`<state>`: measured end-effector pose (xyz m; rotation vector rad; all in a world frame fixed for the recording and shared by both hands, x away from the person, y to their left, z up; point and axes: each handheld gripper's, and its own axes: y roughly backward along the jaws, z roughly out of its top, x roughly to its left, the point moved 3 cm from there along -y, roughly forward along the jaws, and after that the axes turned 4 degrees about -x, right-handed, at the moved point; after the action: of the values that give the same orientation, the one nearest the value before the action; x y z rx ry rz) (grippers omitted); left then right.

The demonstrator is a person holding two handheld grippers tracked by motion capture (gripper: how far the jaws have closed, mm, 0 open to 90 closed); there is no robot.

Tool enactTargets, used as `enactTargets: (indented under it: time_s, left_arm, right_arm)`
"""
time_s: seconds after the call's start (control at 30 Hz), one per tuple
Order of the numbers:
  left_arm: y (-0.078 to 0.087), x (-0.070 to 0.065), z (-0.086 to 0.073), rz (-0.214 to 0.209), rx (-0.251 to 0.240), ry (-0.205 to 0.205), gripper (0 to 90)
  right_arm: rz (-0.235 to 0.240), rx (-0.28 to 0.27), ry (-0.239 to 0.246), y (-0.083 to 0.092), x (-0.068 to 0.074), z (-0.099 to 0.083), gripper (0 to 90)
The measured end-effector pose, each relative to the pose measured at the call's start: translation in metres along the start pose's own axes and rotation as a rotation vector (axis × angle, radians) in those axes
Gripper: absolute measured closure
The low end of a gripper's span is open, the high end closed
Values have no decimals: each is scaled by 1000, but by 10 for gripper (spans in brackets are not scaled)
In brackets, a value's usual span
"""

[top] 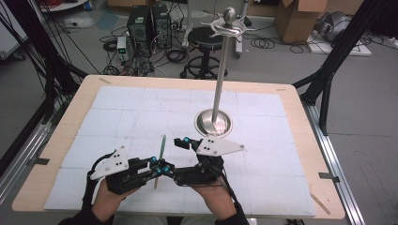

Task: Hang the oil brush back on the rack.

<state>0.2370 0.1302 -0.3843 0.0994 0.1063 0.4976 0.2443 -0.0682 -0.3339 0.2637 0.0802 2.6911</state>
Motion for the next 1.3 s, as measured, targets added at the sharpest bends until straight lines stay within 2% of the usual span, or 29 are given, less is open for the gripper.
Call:
enactTargets:
  time_s: [0.2, 0.33, 0.77, 1.07, 1.3]
  left_arm:
    - [-1, -2, 0, 21, -1, -15, 813]
    - [-2, -4, -1, 30, 2, -20, 813]
    - [-4, -8, -3, 55, 5, -39, 813]
    - [-4, -8, -3, 74, -1, -41, 813]
    - [-4, -8, -3, 75, -2, -46, 813]
  right_arm:
    - [-18, 13, 25, -5, 6, -1, 385]
    - [-37, 17, 37, -8, 9, 0, 437]
    - [-124, 37, 21, -13, 10, 3, 610]
    - [-144, 46, -2, -11, 11, 4, 733]
    - [-131, 53, -12, -11, 12, 5, 768]
